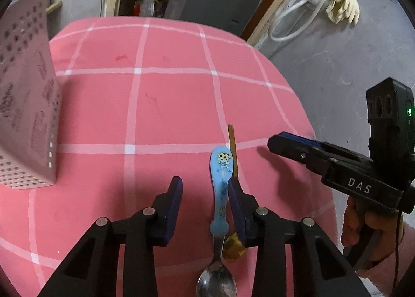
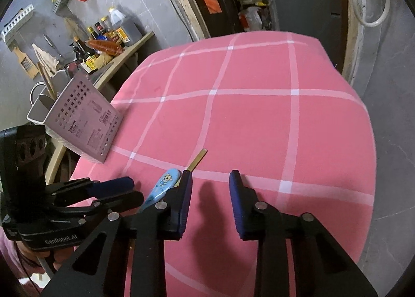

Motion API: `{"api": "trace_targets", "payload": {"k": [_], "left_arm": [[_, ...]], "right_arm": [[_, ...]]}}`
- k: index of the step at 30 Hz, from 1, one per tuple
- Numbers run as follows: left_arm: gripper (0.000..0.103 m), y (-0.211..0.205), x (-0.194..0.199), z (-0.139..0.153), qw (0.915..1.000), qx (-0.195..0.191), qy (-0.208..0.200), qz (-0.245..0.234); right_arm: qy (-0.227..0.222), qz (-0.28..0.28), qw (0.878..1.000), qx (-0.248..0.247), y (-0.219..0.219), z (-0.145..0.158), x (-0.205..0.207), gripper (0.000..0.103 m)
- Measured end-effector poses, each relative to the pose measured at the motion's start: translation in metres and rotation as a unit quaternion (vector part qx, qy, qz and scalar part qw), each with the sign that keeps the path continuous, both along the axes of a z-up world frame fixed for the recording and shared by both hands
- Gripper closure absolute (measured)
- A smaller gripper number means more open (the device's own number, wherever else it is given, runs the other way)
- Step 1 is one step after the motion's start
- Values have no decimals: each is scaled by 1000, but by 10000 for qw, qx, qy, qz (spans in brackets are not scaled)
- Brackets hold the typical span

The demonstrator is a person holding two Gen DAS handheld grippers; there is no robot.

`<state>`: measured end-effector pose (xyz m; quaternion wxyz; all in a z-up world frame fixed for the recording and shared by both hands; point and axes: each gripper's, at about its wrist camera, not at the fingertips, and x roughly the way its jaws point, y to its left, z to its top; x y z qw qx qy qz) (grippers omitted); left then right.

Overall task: Organize utensils
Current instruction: 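Close the left gripper on the blue-handled spoon while the right gripper grasps the gold spoon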

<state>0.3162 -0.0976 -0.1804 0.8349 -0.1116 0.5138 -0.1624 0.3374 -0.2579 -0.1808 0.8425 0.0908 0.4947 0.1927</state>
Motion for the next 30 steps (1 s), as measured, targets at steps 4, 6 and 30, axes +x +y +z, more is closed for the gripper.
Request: {"api": "trace_targets", "payload": {"k": [4,6,30], "left_arm": [[72,-8,5,-4,9996,133,182,-174],[73,-12,7,-6,9991,169,286,-274],[90,23,7,-5,9970,208,683,292]], "right_arm": [[48,39,10000,26,3,-4,7,80],[72,73,9999,14,5,-5,9,80],[1177,316,9922,-269,48,-27,43,81]]}}
